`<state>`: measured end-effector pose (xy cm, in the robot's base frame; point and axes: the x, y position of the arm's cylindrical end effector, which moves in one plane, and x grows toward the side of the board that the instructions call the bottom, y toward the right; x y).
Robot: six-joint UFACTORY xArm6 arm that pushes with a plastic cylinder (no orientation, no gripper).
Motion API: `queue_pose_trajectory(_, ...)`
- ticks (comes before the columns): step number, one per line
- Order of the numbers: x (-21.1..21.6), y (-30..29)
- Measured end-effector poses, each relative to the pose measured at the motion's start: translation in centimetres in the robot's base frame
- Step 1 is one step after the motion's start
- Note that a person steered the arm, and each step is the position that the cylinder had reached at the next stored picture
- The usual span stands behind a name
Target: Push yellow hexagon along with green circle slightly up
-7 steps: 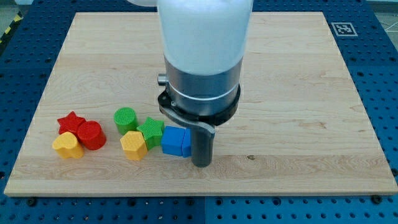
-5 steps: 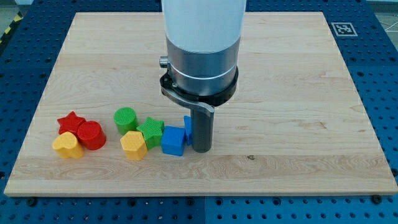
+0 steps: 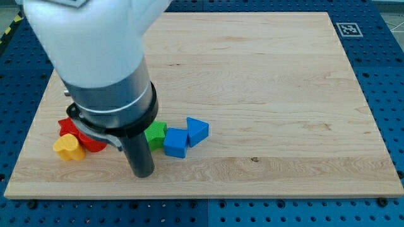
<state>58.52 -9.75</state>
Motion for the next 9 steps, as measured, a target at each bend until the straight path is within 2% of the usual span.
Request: queue_pose_trajectory(9, -3.4, -3.4)
